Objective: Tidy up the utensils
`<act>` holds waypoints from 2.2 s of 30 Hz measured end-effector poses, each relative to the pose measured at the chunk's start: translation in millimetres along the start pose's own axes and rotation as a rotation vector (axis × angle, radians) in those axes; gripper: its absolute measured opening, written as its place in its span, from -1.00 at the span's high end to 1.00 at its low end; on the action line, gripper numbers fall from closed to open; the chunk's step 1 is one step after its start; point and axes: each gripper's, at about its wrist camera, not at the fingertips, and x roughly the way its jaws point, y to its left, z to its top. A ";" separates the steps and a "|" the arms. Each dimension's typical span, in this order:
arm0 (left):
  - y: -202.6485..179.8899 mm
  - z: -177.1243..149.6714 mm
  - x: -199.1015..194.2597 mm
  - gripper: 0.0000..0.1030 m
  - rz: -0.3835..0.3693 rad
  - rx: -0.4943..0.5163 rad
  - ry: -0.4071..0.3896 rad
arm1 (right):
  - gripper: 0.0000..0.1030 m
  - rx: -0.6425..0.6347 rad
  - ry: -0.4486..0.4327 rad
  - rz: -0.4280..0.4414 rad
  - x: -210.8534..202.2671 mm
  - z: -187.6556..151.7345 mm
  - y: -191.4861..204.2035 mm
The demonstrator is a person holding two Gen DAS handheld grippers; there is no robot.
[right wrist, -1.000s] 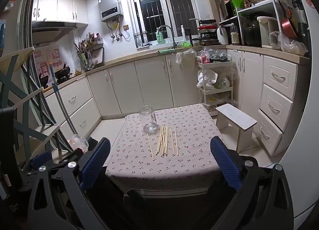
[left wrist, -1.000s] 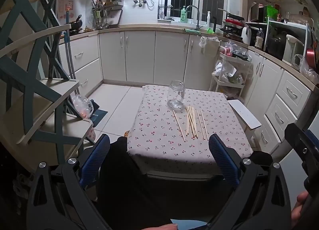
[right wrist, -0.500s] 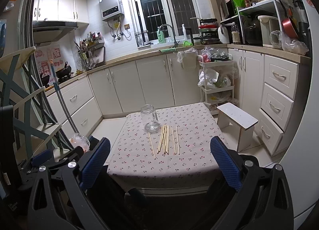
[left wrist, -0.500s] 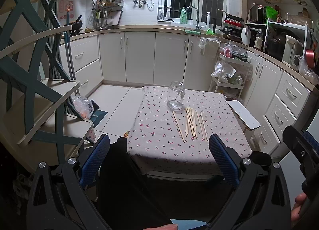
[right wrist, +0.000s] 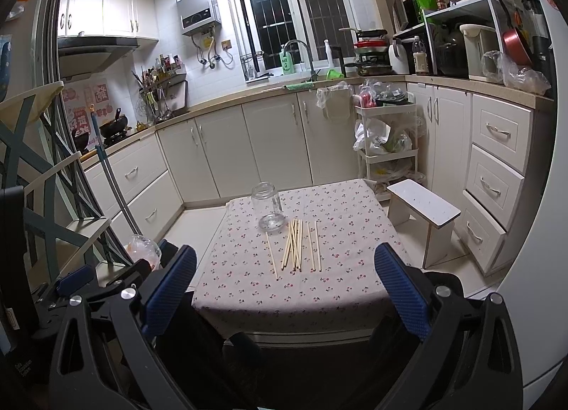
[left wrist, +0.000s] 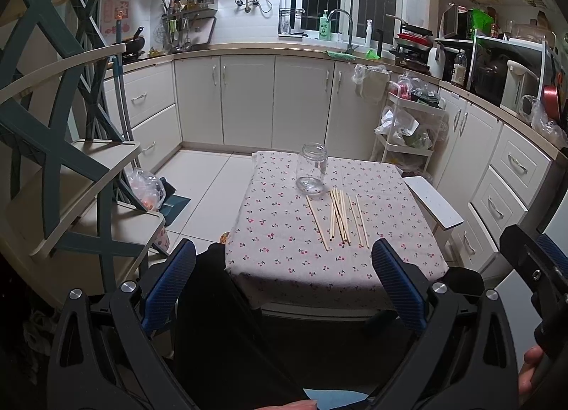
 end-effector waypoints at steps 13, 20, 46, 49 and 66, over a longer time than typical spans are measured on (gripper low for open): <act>-2.2 -1.1 -1.9 -0.85 -0.002 0.005 0.001 | -0.87 0.003 0.004 0.001 -1.0 -1.0 1.0; -1.7 -2.3 -1.6 -0.85 -0.003 0.006 0.003 | -0.87 0.004 0.006 0.001 -0.7 0.1 -0.4; -4.5 -6.3 2.3 -0.85 -0.009 0.009 0.012 | -0.87 0.009 0.019 0.001 -0.1 -7.2 7.4; -5.6 -6.3 5.0 -0.85 -0.012 0.012 0.014 | -0.87 0.010 0.023 0.001 1.5 -9.0 6.7; -4.0 9.9 106.8 -0.85 -0.010 0.008 0.147 | -0.87 0.044 0.163 -0.024 75.5 -7.5 -10.2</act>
